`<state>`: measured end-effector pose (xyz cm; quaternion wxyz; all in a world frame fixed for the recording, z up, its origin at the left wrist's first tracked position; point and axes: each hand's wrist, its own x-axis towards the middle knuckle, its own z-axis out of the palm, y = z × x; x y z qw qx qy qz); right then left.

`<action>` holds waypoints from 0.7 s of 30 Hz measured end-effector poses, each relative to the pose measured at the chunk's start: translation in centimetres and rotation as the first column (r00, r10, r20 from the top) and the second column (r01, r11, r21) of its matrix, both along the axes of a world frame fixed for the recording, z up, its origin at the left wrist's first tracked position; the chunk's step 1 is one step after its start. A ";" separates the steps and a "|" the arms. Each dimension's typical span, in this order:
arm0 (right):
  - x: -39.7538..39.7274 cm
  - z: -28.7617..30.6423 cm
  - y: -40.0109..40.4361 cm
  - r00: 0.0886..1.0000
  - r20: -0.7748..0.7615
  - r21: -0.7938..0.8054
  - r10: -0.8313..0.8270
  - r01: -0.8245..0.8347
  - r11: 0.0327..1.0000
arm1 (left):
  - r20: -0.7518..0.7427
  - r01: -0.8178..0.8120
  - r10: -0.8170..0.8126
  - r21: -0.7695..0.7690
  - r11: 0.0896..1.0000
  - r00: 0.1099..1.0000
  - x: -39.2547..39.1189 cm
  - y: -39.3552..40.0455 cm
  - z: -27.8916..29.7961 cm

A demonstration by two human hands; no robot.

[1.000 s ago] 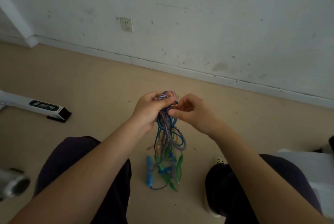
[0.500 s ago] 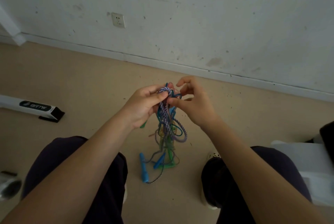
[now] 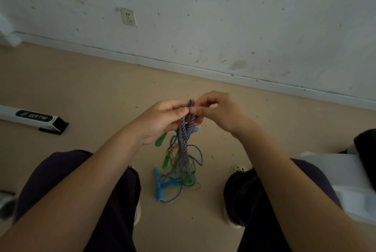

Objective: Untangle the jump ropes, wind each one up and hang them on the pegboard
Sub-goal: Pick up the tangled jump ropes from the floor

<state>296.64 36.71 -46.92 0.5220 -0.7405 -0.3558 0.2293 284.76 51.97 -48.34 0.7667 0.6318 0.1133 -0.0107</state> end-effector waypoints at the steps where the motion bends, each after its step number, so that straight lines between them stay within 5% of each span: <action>1: 0.1 0.0 0.1 1.000 -0.005 0.029 -0.023 0.023 0.999 | -0.008 0.014 -0.014 0.033 0.999 1.000 -0.1 0.1 0.0; 10: -0.3 -0.4 0.3 0.994 -0.052 -0.056 0.099 -0.102 0.993 | -0.013 -0.166 0.166 -0.025 0.986 0.986 0.1 0.5 -0.7; 14: -0.5 -1.0 0.7 1.000 0.008 -0.125 -0.002 0.003 0.992 | 0.030 -0.215 0.217 -0.067 0.974 0.976 0.1 0.8 -0.4; 21: -0.2 -0.5 0.0 0.981 0.059 -0.359 0.187 -0.154 0.920 | 0.090 -0.341 0.353 -0.126 0.932 0.931 0.3 1.5 -0.2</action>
